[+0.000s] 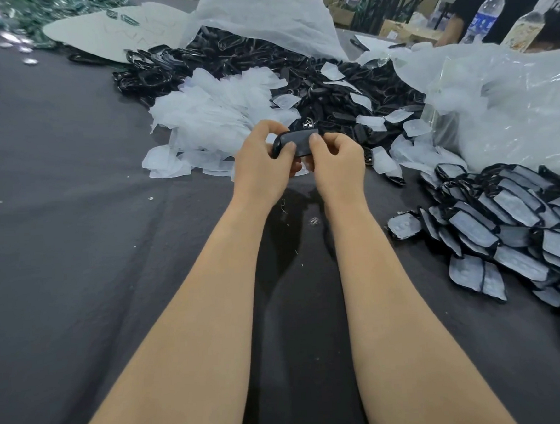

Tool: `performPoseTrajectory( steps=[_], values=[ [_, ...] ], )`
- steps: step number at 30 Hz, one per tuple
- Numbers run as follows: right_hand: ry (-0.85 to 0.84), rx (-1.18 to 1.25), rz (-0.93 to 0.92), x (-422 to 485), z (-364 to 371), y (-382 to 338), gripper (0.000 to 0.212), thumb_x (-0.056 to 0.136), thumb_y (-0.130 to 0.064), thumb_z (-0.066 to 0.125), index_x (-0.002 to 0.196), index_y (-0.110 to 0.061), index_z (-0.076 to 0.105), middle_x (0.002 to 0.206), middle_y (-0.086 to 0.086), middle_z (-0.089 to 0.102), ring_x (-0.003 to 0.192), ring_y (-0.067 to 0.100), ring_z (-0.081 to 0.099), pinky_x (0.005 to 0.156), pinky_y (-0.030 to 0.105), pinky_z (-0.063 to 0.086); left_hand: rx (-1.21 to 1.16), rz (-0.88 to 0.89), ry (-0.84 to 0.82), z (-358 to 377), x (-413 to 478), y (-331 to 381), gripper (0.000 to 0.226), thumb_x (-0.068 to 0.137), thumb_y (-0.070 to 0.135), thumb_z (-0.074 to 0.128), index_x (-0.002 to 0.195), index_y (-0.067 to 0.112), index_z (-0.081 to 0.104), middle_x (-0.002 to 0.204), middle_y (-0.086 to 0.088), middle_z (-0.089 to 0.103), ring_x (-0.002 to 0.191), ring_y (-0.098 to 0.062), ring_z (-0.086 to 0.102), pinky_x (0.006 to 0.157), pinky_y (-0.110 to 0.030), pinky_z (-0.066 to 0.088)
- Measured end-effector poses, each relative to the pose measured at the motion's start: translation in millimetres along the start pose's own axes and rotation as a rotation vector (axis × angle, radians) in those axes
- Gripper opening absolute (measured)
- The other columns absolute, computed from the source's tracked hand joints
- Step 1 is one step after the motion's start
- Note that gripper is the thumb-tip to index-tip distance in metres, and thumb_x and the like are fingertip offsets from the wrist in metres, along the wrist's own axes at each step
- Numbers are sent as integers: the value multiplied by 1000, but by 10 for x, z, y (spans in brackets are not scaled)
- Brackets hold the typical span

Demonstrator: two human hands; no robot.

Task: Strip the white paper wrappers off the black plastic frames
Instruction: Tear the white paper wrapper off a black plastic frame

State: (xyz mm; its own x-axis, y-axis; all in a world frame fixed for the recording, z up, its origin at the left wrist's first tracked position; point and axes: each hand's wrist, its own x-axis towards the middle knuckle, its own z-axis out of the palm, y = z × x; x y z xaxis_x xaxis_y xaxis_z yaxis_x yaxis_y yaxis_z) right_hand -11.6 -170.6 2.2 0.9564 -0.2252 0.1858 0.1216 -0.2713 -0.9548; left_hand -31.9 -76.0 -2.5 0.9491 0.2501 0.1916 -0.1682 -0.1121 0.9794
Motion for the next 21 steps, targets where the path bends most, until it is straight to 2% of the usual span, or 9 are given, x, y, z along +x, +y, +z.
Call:
performPoseTrajectory(
  steps=[2,5,8,13,15,18,21],
  values=[
    [33,-82,-36,-7,19,9,19,94,-17,53,97,-2,65,87,8,65,84,21,61,78,33,48,4,2,-5,2,0,-2,21,94,6,53,90,26,47,76,-3,66,60,-9,64,76,-38,59],
    [-28,124,87,-19,16,-11,14,93,-10,52,87,-7,64,77,4,63,71,14,58,72,30,50,16,5,4,-6,2,-10,19,94,7,54,93,25,48,79,-4,67,63,-9,65,76,-35,59],
    [-25,332,223,-30,15,-48,21,90,-4,50,72,-13,57,69,2,57,62,10,52,61,23,45,41,26,5,-10,2,-11,19,94,8,54,94,27,48,79,-2,67,65,-8,65,75,-31,59],
    [-9,406,263,-40,14,-76,21,89,-1,48,73,-11,56,69,3,55,62,12,50,60,24,44,76,52,0,0,0,-10,21,94,8,54,92,29,48,76,1,66,63,-5,65,74,-30,58],
    [-6,349,212,-56,13,-78,14,89,-1,48,86,-8,61,75,5,59,66,14,54,62,25,47,64,41,7,0,6,-10,21,94,8,53,92,27,47,76,1,66,62,-5,64,75,-31,58],
    [54,131,22,-93,14,-58,15,88,-5,55,99,-15,55,84,3,64,81,20,64,78,30,50,12,0,32,-13,19,-4,18,95,6,52,94,23,47,77,-3,66,60,-8,64,77,-37,58],
    [96,-12,-157,-132,24,-52,16,88,-7,58,99,-18,52,78,-6,62,75,9,61,75,17,47,-14,-17,48,-24,15,3,21,95,6,52,91,26,47,78,-4,66,60,-7,65,78,-38,59]
  ],
)
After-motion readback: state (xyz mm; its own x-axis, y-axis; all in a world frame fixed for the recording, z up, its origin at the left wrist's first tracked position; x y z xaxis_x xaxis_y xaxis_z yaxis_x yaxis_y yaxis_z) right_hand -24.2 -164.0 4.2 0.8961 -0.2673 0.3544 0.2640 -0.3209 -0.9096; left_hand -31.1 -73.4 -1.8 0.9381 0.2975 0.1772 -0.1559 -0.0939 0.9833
